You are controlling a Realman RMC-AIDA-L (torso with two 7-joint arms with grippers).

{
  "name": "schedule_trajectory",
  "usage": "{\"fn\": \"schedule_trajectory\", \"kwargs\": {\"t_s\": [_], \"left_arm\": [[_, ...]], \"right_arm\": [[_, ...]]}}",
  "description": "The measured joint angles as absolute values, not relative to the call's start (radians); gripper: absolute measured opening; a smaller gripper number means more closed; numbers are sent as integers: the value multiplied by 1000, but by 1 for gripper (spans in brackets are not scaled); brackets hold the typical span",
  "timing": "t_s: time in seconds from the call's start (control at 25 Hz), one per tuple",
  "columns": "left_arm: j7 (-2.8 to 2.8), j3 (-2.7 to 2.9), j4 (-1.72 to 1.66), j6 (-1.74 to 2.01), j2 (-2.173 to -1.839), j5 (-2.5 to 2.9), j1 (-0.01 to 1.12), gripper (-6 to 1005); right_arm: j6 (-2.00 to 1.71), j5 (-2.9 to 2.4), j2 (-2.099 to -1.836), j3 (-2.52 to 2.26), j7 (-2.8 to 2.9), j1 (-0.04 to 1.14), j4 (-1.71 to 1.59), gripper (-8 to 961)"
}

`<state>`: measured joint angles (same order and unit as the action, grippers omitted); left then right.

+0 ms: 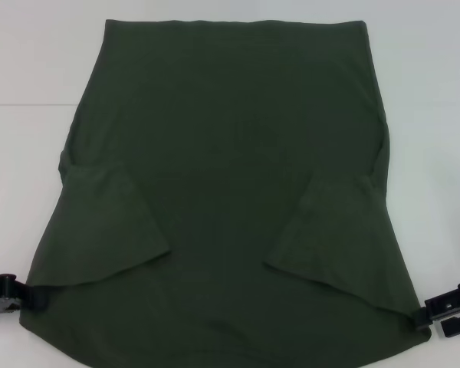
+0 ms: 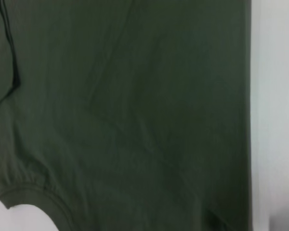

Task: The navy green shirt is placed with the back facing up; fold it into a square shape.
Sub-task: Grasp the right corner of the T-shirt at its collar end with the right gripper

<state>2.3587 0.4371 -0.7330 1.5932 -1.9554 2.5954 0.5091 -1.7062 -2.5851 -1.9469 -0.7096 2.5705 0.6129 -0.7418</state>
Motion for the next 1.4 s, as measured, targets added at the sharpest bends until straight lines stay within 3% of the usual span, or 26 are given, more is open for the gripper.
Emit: {"fn": "schedule_trajectory", "kwargs": {"t_s": [0.64, 1.4], "left_arm": [[2358, 437, -733, 1592, -1956, 2595, 512, 34], [2358, 437, -733, 1594, -1956, 2594, 509, 36]], "right_arm": [[-1662, -2586, -1970, -756, 2563, 623, -735, 763], [-1643, -2586, -1974, -773, 2562, 621, -733, 761]]}}
